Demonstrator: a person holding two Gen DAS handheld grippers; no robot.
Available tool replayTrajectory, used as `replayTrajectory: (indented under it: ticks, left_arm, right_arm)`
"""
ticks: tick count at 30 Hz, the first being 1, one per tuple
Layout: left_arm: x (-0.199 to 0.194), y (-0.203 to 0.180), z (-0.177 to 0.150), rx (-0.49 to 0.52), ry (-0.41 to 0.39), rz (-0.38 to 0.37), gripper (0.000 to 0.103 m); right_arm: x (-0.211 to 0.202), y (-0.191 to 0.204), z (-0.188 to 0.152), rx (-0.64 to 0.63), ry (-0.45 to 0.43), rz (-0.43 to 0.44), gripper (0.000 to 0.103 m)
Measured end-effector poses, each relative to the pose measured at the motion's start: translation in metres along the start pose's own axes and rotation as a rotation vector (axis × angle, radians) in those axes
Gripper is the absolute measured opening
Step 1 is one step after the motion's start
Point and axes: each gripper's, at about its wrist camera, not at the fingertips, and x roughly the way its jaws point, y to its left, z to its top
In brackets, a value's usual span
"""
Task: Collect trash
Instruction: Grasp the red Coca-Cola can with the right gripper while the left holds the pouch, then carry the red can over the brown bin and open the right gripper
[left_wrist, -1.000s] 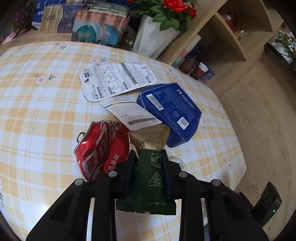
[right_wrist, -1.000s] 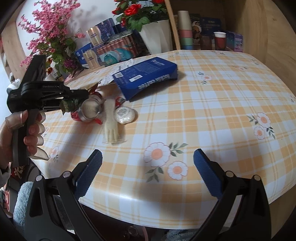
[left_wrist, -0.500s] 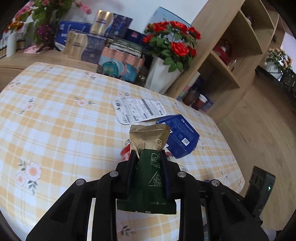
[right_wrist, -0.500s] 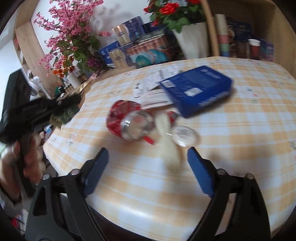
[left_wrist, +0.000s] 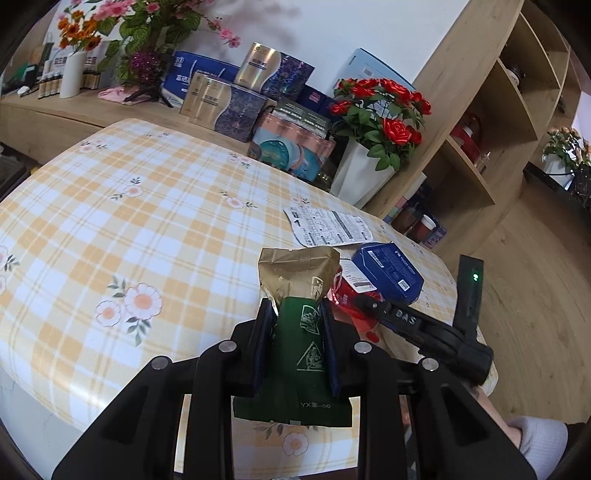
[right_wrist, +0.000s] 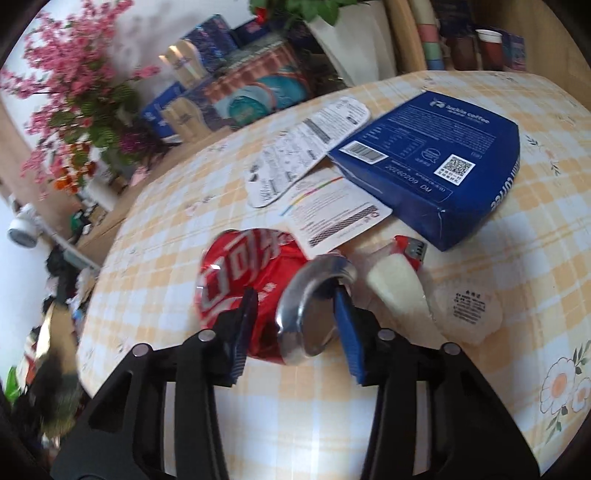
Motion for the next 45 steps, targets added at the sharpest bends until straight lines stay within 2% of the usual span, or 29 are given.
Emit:
replayTrajectory:
  ticks: [3,6,15,21,31,34,37,45]
  left_arm:
    - [-0.007,0.005,-0.007,-0.006,-0.002,-0.006,0.025]
    - [-0.015,0.009,-0.012,-0.013,-0.009,-0.009,0.025]
    - [-0.038,0.007,-0.020,-0.034,-0.031,-0.023,0.025]
    - [-0.057,-0.012,-0.029,0.007,-0.038,-0.036,0.025]
    - [-0.085,-0.051,-0.045,0.034,-0.030,-0.101,0.025]
    - [-0.092,-0.060,-0.051,0.034,-0.020,-0.116,0.025]
    - [-0.099,-0.069,-0.056,0.050,-0.014,-0.119,0.025]
    - [-0.118,-0.091,-0.070,0.081,-0.009,-0.119,0.025]
  right_arm:
    - [0.003,-0.001,0.003,0.011,0.002,-0.026,0.039]
    - [-0.002,-0.002,0.003,0.001,-0.003,-0.027,0.030]
    - [-0.043,-0.006,-0.015,-0.090,-0.050,0.020,0.029]
    - [-0.089,-0.010,-0.031,-0.172,-0.121,0.040,0.029]
    - [-0.172,-0.030,-0.063,-0.301,-0.235,0.088,0.029]
    - [-0.190,-0.040,-0.074,-0.331,-0.240,0.100,0.029]
    - [-0.203,-0.051,-0.084,-0.317,-0.225,0.161,0.029]
    - [-0.224,-0.058,-0.116,-0.374,-0.202,0.163,0.029]
